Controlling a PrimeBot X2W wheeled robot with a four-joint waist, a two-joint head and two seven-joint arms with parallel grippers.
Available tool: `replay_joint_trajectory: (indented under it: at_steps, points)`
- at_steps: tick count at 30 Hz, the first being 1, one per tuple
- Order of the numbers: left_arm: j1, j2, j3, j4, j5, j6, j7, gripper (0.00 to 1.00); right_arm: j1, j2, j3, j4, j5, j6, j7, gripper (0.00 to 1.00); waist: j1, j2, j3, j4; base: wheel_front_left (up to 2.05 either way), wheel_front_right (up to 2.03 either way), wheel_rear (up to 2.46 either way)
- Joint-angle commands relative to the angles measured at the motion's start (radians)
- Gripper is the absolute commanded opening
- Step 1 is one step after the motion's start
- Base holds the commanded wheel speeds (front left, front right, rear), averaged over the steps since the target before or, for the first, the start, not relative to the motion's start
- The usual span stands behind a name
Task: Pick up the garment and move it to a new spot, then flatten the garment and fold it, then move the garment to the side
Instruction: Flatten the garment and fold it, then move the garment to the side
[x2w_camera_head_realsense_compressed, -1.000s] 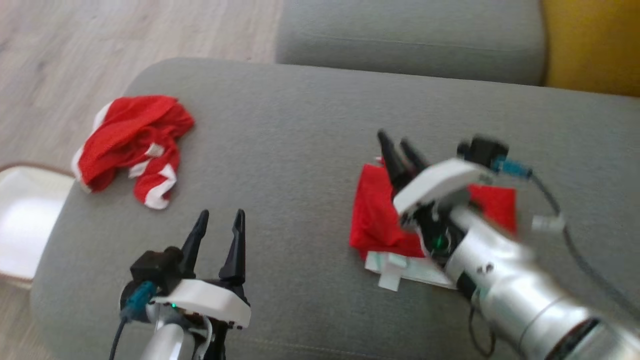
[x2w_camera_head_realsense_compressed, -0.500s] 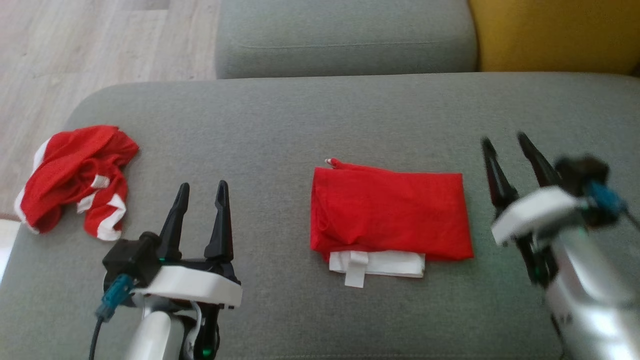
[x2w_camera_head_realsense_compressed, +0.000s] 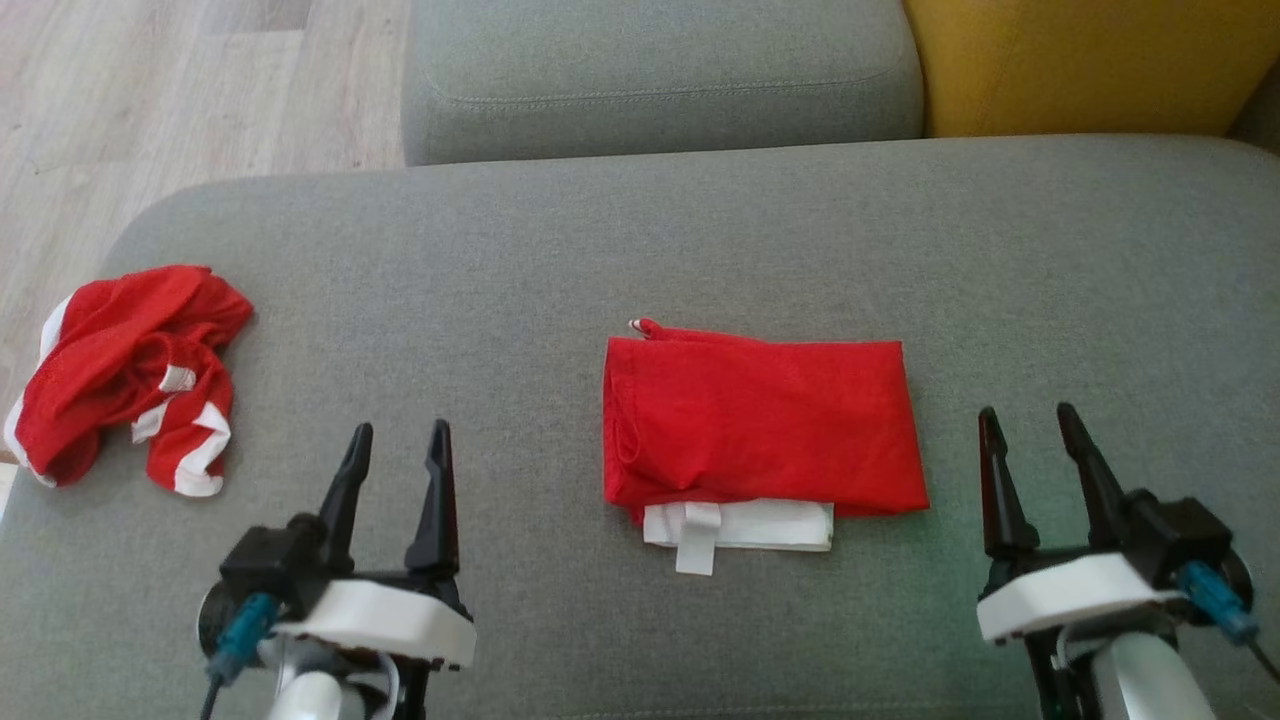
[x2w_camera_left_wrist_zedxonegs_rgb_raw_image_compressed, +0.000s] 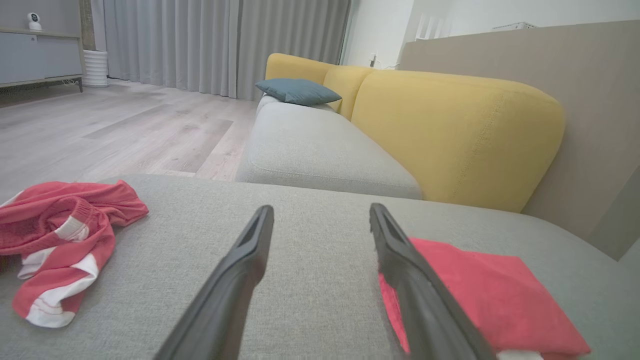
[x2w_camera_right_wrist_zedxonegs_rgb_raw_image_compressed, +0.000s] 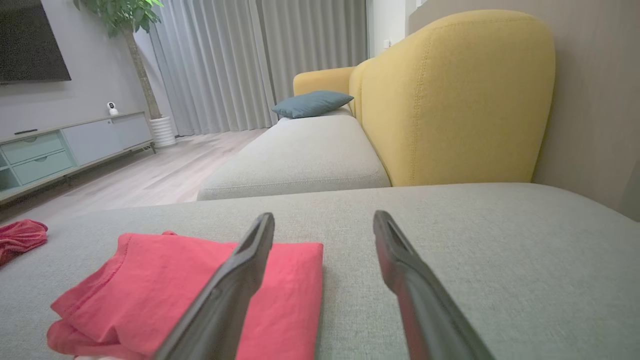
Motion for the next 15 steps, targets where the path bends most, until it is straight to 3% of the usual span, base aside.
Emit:
replay_joint_trajectory:
  at_steps: [1,8,15]
  points:
    - [-0.032,0.003,0.029,-0.032,0.008,-0.004,-0.006,1.00,-0.027,0.001,0.019,-0.037,-0.002,-0.001,-0.011,1.00,0.0000,-0.0001,0.000,0.001,0.00,0.00,0.00]
    - [-0.030,0.003,0.029,-0.038,0.018,-0.005,-0.006,1.00,-0.012,0.003,0.019,-0.052,0.027,-0.001,-0.011,1.00,0.0000,-0.0001,0.008,0.008,0.00,0.00,0.00]
    - [-0.051,0.003,0.006,-0.028,0.027,-0.017,-0.006,1.00,-0.046,0.003,0.001,0.037,0.028,-0.001,0.033,1.00,0.0000,-0.0001,0.067,0.033,0.00,0.00,0.00]
